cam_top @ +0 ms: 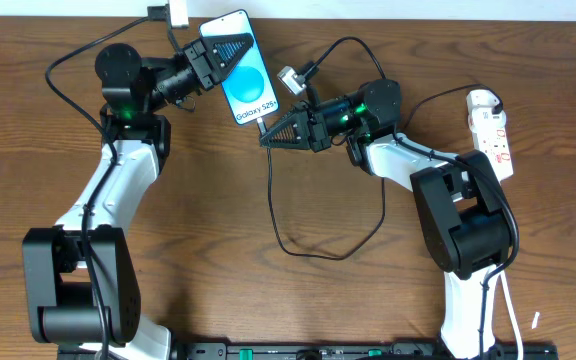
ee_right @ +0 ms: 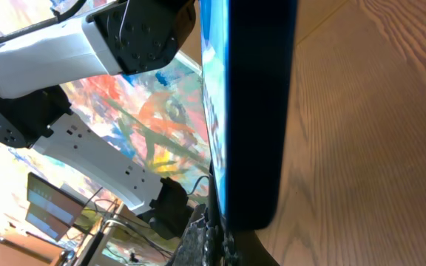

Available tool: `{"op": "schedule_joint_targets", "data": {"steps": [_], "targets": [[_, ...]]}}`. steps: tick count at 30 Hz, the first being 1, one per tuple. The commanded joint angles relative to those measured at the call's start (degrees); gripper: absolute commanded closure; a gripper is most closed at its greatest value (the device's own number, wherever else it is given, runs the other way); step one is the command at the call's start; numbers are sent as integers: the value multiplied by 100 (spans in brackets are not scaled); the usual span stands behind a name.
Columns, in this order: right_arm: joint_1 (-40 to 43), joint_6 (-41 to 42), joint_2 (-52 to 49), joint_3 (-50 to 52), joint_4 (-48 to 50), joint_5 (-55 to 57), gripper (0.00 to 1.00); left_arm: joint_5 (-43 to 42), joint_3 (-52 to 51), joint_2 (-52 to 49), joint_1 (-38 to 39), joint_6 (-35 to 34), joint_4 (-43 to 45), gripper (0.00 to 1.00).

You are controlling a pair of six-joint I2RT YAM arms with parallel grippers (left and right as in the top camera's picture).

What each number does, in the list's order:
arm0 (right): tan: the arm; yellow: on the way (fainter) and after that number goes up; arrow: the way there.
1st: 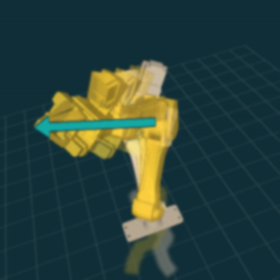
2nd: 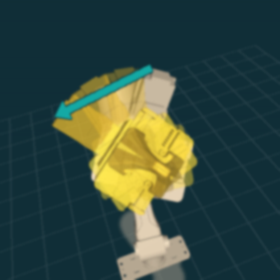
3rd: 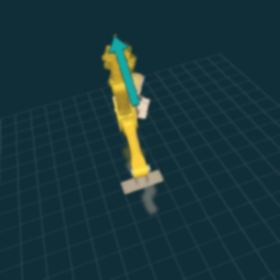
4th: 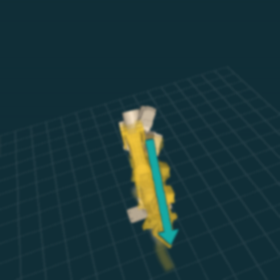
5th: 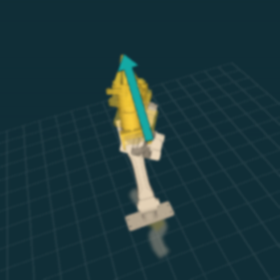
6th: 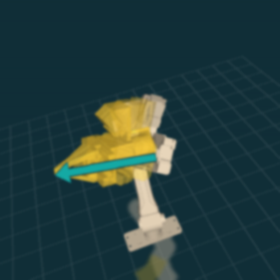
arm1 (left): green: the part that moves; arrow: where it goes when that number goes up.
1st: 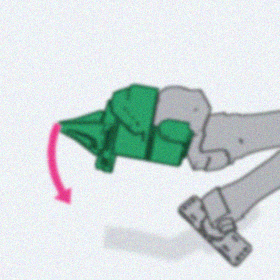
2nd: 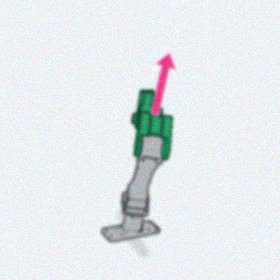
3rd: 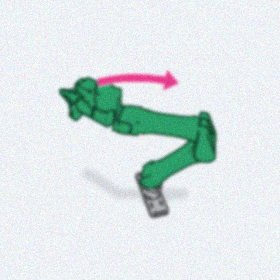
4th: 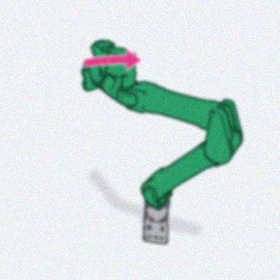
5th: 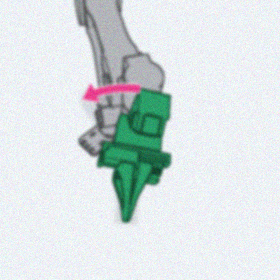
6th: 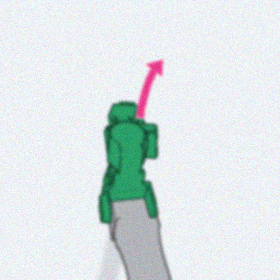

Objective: Plug charger to phone and switch on socket

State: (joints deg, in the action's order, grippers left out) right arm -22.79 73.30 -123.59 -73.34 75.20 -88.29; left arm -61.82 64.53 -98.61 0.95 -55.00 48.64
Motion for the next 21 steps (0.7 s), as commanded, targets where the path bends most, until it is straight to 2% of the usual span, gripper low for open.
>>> {"op": "schedule_joint_targets", "data": {"steps": [1, 21], "targets": [[-24, 59, 98, -114, 28, 413, 99, -273, 20, 55, 63, 94, 35, 92], [13, 151, 98, -114, 28, 413, 99, -498, 20, 55, 138, 101, 42, 93]]}}
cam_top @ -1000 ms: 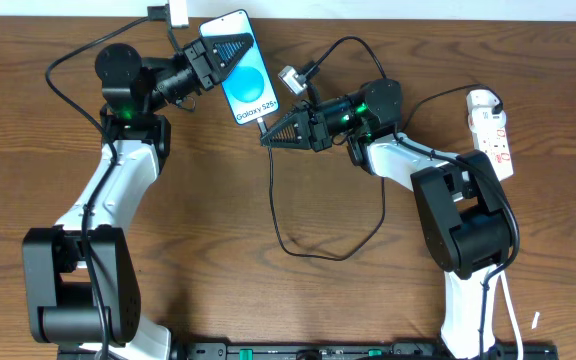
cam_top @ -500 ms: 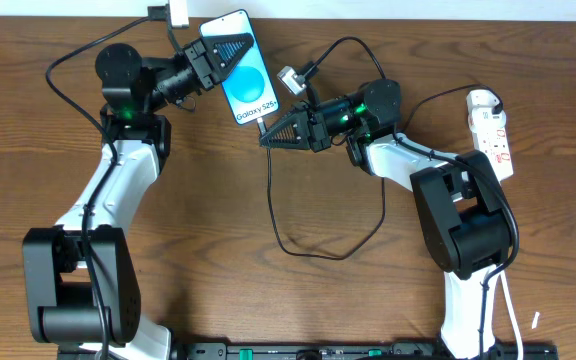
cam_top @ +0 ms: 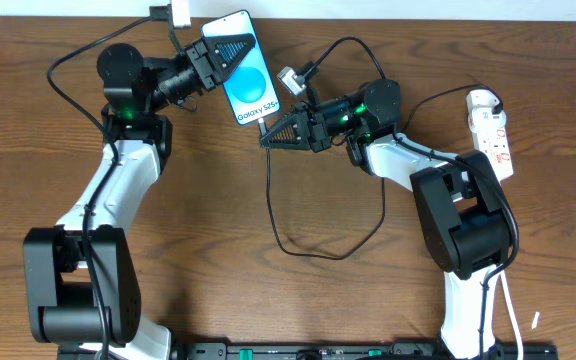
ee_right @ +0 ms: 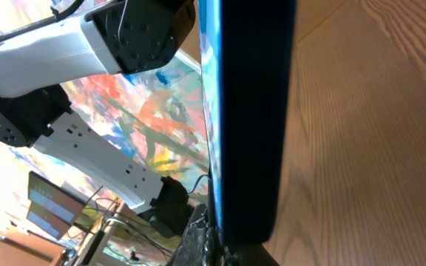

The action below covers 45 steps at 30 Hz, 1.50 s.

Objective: Plug charger to phone and switch on socket

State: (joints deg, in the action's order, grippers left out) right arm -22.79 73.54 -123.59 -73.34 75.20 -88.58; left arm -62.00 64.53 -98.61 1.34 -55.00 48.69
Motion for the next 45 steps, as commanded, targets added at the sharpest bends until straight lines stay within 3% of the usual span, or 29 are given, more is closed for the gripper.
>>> {"op": "schedule_joint_targets", "data": {"steps": [1, 18, 25, 45], "targets": [[24, 133, 98, -114, 28, 439, 99, -525, 20, 55, 98, 101, 42, 92], [42, 232, 101, -129, 39, 435, 99, -645, 20, 55, 98, 98, 166, 92], [42, 424, 101, -205, 463, 308, 99, -675, 20, 55, 101, 94, 162, 92], [83, 107, 101, -210, 540, 271, 99, -809, 20, 55, 98, -122, 162, 92]]}}
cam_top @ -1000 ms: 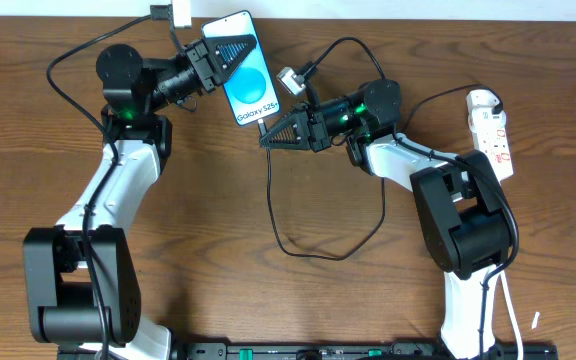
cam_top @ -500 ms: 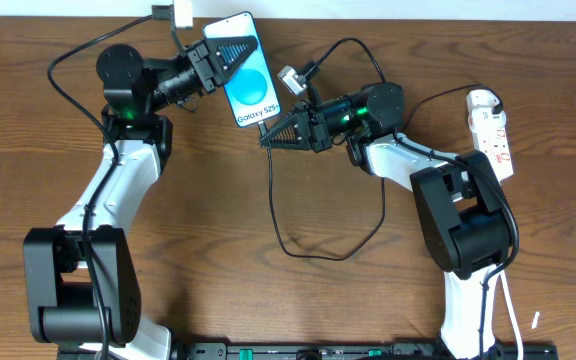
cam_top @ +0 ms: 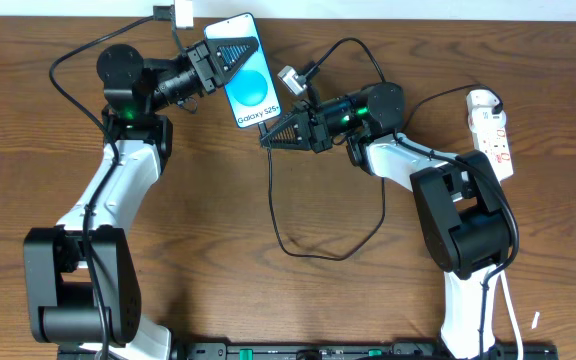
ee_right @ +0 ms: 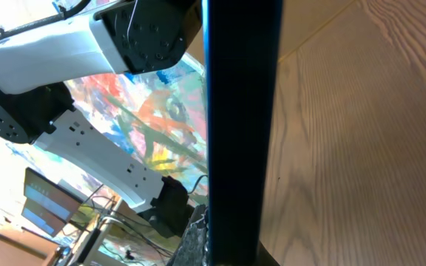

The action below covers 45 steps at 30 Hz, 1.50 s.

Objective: Plug charger to phone and switch on socket

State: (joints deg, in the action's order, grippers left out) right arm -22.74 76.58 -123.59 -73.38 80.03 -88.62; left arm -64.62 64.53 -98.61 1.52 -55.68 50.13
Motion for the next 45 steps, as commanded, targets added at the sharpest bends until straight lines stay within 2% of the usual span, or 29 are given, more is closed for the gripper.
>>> {"op": "schedule_joint_targets", "data": {"steps": [1, 20, 25, 30, 31, 32, 35, 40, 45], "targets": [[81, -216, 101, -205, 57, 275, 99, -551, 20, 57, 83, -55, 17, 92], [138, -295, 101, -205, 50, 361, 99, -549, 20, 55, 81, -52, 15, 93], [149, -295, 101, -205, 31, 367, 96, -549, 20, 55, 81, -52, 17, 93], [149, -295, 101, -205, 31, 365, 84, -546, 20, 55, 81, -52, 17, 93], [149, -295, 101, -205, 31, 365, 68, -546, 20, 55, 81, -52, 17, 93], [149, -295, 101, -205, 31, 365, 61, -546, 20, 57, 81, -52, 17, 93], [149, -295, 101, -205, 31, 363, 52, -544, 20, 55, 81, -52, 17, 92], [151, -295, 101, -205, 31, 358, 30, -542, 20, 55, 81, -50, 17, 93], [168, -295, 101, -205, 31, 328, 24, -525, 20, 57, -7, -52, 20, 93]]}}
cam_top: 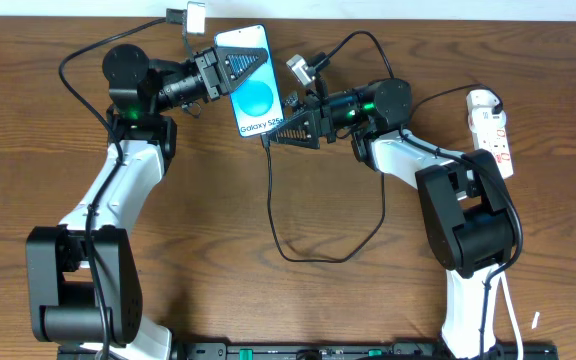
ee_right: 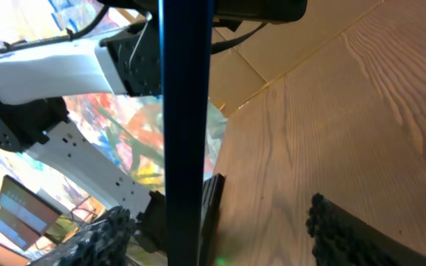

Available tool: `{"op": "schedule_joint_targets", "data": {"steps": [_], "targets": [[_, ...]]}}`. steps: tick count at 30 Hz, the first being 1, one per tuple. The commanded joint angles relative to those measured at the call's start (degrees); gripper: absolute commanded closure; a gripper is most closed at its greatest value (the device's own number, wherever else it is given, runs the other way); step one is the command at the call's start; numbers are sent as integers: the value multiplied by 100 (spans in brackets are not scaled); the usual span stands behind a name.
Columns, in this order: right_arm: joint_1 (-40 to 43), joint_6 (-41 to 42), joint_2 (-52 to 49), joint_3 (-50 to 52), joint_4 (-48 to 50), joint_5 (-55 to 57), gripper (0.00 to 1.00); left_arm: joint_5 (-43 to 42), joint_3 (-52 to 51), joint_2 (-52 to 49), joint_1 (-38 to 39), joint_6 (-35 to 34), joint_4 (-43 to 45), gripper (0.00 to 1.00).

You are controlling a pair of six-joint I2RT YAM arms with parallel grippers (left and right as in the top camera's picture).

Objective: Plug charger to phone and switch on socket
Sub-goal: 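Open the right gripper and pull it back from the plug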

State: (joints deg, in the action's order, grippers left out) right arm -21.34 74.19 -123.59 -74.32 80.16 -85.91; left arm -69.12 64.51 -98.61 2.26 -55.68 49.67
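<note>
The phone (cam_top: 251, 95) with its blue lit screen is tilted up off the table, and my left gripper (cam_top: 236, 62) is shut on its top end. In the right wrist view the phone (ee_right: 187, 111) is a dark bar seen edge-on. The black charger cable (cam_top: 271, 190) meets the phone's bottom edge, then loops over the table toward the right arm. How deep the plug sits cannot be told. My right gripper (cam_top: 288, 128) (ee_right: 217, 210) stands open by the phone's lower right corner, its fingers (ee_right: 346, 233) spread either side and holding nothing. The white power strip (cam_top: 493, 125) lies far right.
A small silver connector (cam_top: 300, 68) on a black lead hangs above the right gripper. A white block (cam_top: 196, 15) sits at the back edge behind the left gripper. The cable's loop (cam_top: 313, 255) lies mid-table between the arms.
My right gripper has opened; its fingers, which were together at the phone's bottom edge, now stand apart. The phone and left gripper have shifted a little to the right.
At the two oldest moments my left gripper held the phone by its top while my right gripper was closed at the phone's bottom edge where the cable ends. The phone then showed more edge-on. Now the right gripper is open and the cable stays at the phone.
</note>
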Motion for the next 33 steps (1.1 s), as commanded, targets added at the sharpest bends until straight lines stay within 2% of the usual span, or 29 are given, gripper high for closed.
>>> {"op": "schedule_joint_targets", "data": {"steps": [1, 3, 4, 11, 17, 28, 33], "targets": [[37, -57, 101, -111, 17, 39, 22, -66, 22, 57, -116, -52, 66, 93], [63, -59, 101, -111, 17, 22, 15, -46, 22, 57, -203, -79, 66, 93], [83, -59, 101, -111, 17, 22, 1, -28, 22, 57, -254, -144, 66, 93], [251, -256, 101, -111, 15, 11, 1, 212, 22, 57, -654, -837, 66, 93], [382, -741, 101, -109, -221, -22, 1, 227, 22, 57, -798, -920, 63, 93], [422, -2232, 101, -109, -2280, 199, 1, 229, 22, 57, -798, -916, 63, 93], [422, -2636, 101, -109, -2852, 352, 1, 229, 22, 57, -798, -916, 63, 93]]}}
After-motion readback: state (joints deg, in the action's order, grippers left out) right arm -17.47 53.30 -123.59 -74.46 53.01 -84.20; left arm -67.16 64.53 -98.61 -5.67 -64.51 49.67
